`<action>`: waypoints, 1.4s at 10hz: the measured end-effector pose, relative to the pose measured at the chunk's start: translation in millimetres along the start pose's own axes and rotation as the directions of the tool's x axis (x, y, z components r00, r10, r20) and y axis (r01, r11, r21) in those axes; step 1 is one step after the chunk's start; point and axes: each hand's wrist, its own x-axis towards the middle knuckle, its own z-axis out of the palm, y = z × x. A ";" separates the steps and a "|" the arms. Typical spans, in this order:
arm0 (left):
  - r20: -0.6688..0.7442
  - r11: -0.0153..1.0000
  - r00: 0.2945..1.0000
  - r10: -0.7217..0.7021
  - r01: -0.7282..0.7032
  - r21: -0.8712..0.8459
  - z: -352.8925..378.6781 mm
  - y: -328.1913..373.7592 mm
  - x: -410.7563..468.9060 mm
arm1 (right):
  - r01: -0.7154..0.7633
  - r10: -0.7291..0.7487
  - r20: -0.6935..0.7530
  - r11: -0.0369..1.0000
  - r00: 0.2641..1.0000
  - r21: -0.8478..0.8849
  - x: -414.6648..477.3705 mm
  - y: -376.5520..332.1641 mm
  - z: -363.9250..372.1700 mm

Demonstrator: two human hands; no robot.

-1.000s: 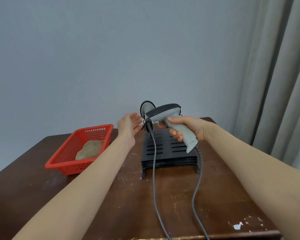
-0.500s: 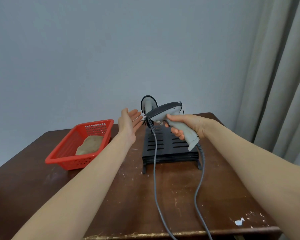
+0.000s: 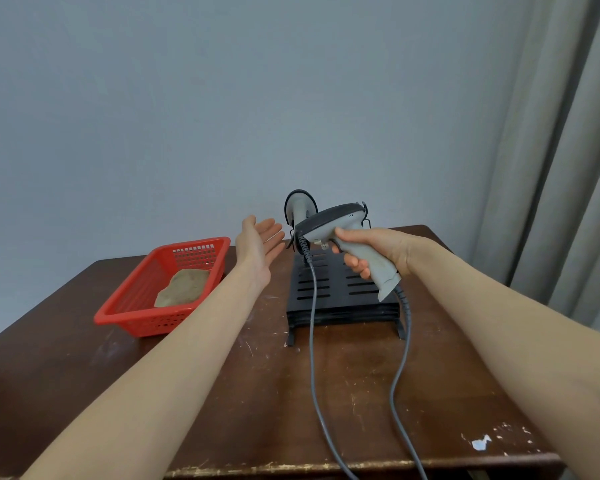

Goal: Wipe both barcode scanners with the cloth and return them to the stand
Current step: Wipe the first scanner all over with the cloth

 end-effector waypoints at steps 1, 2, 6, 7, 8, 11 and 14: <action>0.003 1.000 1.000 -0.001 0.001 0.004 -0.9 0.8 0.3 | -0.003 0.003 -0.004 1.000 1.000 0.012 -0.3 -0.7 0.7; 0.051 1.000 0.999 -0.004 0.005 -0.022 -3.6 0.8 1.5 | 0.004 -0.005 0.019 1.000 1.000 0.020 -1.2 -1.0 0.6; 0.302 0.985 0.952 -0.051 0.097 -0.140 -16.5 4.1 3.9 | 0.038 -0.038 -0.001 0.994 0.999 -0.106 0.4 -5.3 8.6; 0.305 0.986 0.951 -0.047 0.093 -0.136 -19.8 3.0 5.2 | 0.042 -0.043 -0.009 0.991 0.999 -0.128 0.5 -4.8 9.2; 0.314 0.987 0.948 -0.049 0.094 -0.129 -20.5 2.7 6.0 | 0.041 -0.043 -0.015 0.990 0.999 -0.132 0.9 -4.2 8.9; 0.341 0.991 0.939 -0.046 0.087 -0.106 -18.8 2.6 6.1 | 0.028 -0.033 -0.037 0.992 0.999 -0.119 1.4 -6.1 11.9; 0.335 0.992 0.941 -0.047 0.084 -0.099 -20.0 5.7 3.9 | 0.035 -0.043 -0.052 0.989 0.998 -0.142 3.0 -8.5 14.8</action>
